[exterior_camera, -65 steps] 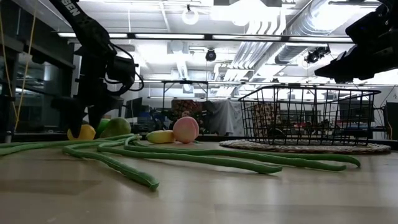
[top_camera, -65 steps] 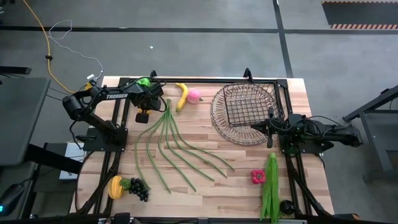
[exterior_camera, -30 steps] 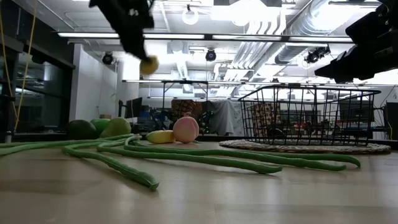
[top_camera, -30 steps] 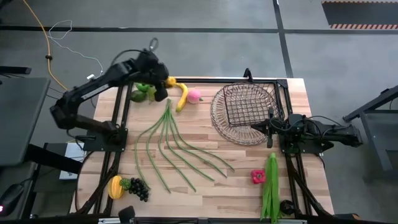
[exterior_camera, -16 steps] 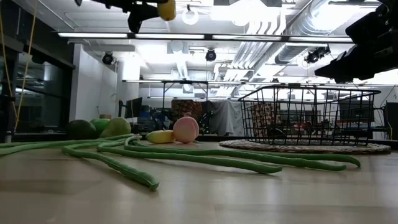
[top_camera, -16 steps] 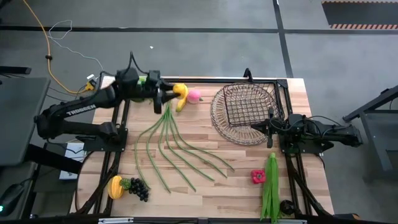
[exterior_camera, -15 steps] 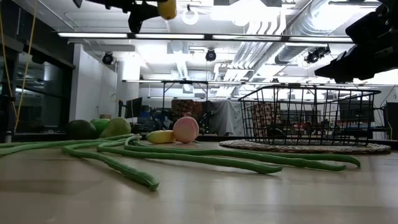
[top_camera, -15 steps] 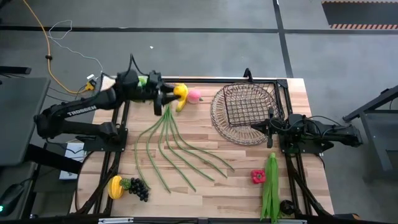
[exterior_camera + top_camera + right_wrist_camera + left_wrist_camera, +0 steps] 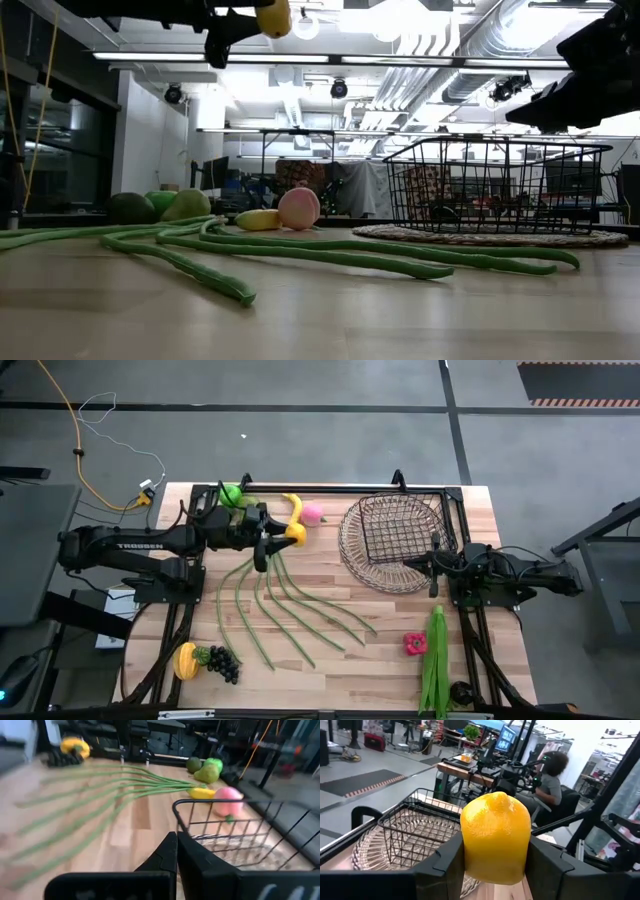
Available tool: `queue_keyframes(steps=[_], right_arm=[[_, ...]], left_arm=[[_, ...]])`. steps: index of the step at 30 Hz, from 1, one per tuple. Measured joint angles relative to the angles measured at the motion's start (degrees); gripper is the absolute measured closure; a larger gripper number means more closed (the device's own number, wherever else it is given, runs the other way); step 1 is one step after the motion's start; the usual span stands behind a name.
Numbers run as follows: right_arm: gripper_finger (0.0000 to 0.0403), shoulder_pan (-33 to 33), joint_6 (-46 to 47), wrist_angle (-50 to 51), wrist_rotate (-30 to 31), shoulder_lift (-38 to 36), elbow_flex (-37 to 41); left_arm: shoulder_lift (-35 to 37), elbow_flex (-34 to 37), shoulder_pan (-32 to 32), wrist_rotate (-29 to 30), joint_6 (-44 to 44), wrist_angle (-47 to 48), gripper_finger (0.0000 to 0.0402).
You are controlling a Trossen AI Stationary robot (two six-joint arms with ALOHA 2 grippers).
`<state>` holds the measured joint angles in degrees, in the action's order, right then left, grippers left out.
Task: Build produce basket
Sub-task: Put the yellow lemon into the wire basket
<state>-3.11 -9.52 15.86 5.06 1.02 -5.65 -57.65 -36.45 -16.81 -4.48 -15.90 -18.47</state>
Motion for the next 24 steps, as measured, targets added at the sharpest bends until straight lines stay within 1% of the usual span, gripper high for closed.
queue_keyframes(steps=[2, 4, 7, 9, 11, 13, 16, 18, 21, 24], right_arm=[[0.0402, -0.02, -2.80, -0.06, 1.11, 0.00, 0.00], [0.0402, -0.01, -3.17, -0.06, 1.38, -0.01, 0.00], [0.0402, 0.00, -1.94, -0.09, 1.38, -0.02, 0.00], [0.0402, 0.00, 0.65, -0.22, 1.37, 0.00, 0.00], [0.0402, -0.02, 5.82, -1.24, 1.03, 0.00, 0.02], [0.0402, 0.00, 14.23, -4.41, 0.64, 0.00, 0.04], [0.0402, 0.00, 30.88, -13.17, 1.01, 0.00, 0.04], [0.0402, 0.00, 39.19, -19.43, 2.93, 0.00, 0.04], [0.0402, 0.00, 44.65, -28.44, 8.71, -0.02, 0.04], [0.0402, -0.01, 44.87, -34.85, 13.47, 0.00, 0.04]], left_arm=[[0.00, 0.00, 0.08, 0.04, 0.00, -0.73, 0.0245], [0.02, 0.00, 0.18, 0.04, -0.02, -1.32, 0.0245], [0.00, 0.00, 0.39, 0.04, 0.00, -1.39, 0.0245], [0.01, 0.00, 0.39, 0.04, 0.00, -1.42, 0.0245], [0.02, 0.00, 0.39, 0.04, 0.08, -1.41, 0.0245], [0.00, 0.00, 0.39, 0.04, 0.50, -1.41, 0.0245], [0.00, 0.00, 0.39, 0.01, 0.48, -1.41, 0.0245], [0.00, 0.00, 0.39, 0.01, 0.88, -1.40, 0.0245], [0.02, 0.00, 0.39, 0.01, 1.09, -1.38, 0.0245], [0.01, 0.00, 0.38, 0.01, 1.09, -1.38, 0.0245]])
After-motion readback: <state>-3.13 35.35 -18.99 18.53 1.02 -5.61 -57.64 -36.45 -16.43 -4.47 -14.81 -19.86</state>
